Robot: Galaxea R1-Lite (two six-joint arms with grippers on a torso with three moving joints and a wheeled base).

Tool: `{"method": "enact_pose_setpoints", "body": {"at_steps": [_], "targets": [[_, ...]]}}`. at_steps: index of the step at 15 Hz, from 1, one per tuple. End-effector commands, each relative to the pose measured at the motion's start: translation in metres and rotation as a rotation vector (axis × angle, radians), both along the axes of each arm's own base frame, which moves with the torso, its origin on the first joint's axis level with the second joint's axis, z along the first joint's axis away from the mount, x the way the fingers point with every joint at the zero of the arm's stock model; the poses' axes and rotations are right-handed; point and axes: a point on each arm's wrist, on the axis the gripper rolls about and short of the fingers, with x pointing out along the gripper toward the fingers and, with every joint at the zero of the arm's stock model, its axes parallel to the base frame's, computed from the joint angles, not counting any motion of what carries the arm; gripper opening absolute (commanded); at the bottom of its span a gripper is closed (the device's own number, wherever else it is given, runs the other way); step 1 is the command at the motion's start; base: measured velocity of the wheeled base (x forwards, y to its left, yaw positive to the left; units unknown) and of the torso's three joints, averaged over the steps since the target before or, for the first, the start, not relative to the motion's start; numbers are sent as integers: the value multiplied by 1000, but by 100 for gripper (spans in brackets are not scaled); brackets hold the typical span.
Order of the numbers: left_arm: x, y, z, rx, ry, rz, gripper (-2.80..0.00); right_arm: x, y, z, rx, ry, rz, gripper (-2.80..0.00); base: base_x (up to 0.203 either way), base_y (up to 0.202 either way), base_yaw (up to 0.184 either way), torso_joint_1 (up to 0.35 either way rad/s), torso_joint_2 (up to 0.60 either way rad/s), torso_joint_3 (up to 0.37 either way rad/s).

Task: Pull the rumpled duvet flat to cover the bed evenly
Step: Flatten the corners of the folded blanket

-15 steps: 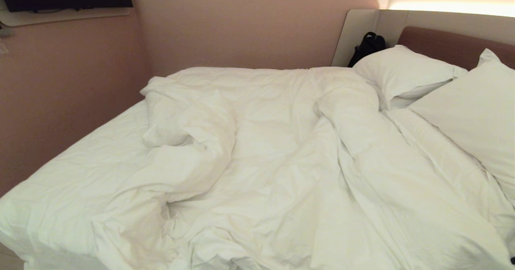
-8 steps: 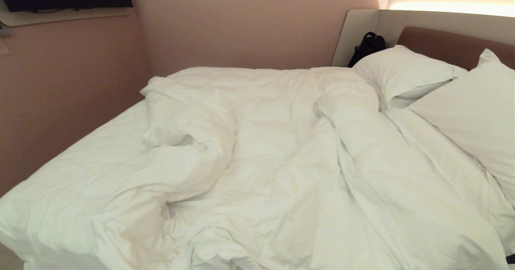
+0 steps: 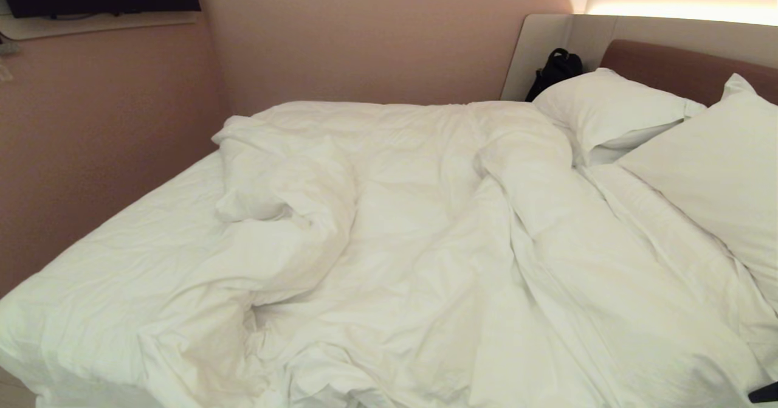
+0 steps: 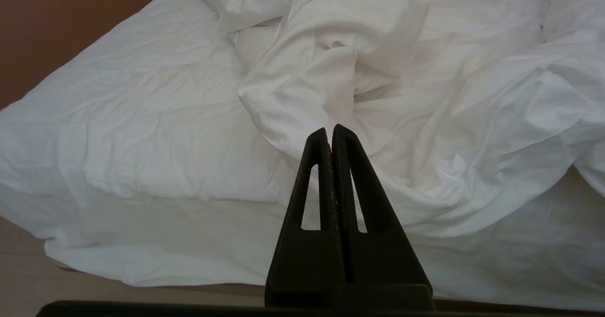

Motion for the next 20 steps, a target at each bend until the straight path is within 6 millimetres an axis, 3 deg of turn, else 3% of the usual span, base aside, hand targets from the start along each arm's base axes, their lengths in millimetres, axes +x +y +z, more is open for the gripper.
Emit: {"method": "enact_pose_setpoints", "body": {"at_steps": [1, 6, 7, 16, 20], "targets": [[0, 0, 0, 0, 1, 0, -280, 1, 3, -2, 7, 15, 16, 0, 0, 0, 0, 0, 0, 0], [0, 0, 0, 0, 1, 0, -280, 3, 7, -1, 16, 31, 32, 0, 0, 0, 0, 0, 0, 0], [0, 0, 0, 0, 1, 0, -280, 3, 7, -1, 16, 31, 32, -280, 0, 0, 0, 0, 0, 0], [0, 0, 0, 0, 1, 0, -280, 0, 12, 2, 58, 61, 38, -280, 0, 0, 0, 0, 0, 0], [0, 0, 0, 0, 0, 0, -280, -10, 22, 12, 121, 107, 32, -280, 0, 0, 0, 0, 0, 0]]}}
